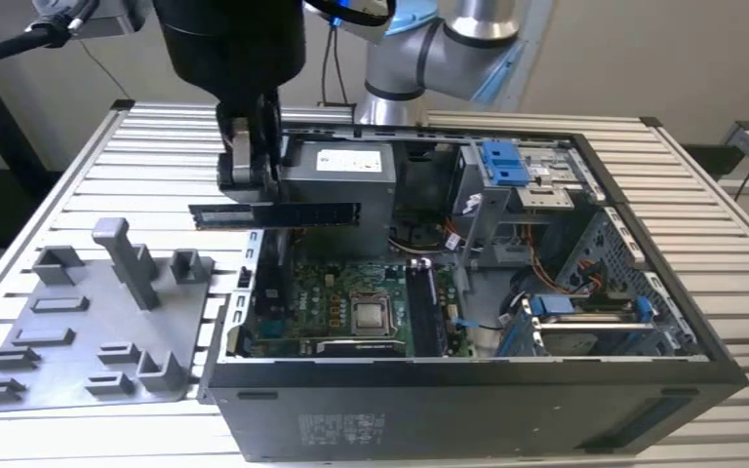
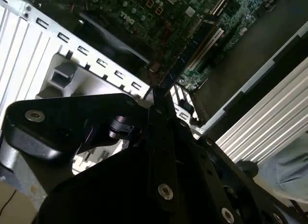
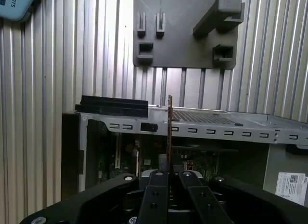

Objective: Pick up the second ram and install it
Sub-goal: 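Pick up the second ram and move it above second insertion slot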

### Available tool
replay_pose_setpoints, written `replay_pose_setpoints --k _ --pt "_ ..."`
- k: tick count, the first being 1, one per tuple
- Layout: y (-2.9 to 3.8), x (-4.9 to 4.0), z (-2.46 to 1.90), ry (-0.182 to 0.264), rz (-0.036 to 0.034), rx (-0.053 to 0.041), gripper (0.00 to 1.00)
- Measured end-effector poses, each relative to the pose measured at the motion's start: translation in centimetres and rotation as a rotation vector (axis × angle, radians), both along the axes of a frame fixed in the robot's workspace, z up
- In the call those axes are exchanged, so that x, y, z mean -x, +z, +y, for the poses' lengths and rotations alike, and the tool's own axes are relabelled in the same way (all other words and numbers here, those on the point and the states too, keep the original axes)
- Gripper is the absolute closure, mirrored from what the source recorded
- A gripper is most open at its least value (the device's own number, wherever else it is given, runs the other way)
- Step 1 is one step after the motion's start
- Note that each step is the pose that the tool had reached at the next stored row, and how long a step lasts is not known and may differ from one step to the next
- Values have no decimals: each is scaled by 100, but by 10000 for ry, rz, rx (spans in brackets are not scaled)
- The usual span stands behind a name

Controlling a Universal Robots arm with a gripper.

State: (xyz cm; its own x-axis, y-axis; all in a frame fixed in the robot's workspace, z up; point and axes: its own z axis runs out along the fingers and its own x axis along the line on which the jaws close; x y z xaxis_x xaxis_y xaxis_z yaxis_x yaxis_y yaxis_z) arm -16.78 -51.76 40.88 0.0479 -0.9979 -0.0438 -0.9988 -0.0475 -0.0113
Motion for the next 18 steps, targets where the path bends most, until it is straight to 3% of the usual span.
replay_pose_setpoints --k 8,18 --pt "-1 -187 4 -180 -1 0 86" --pt "-1 -559 13 -191 0 0 86"
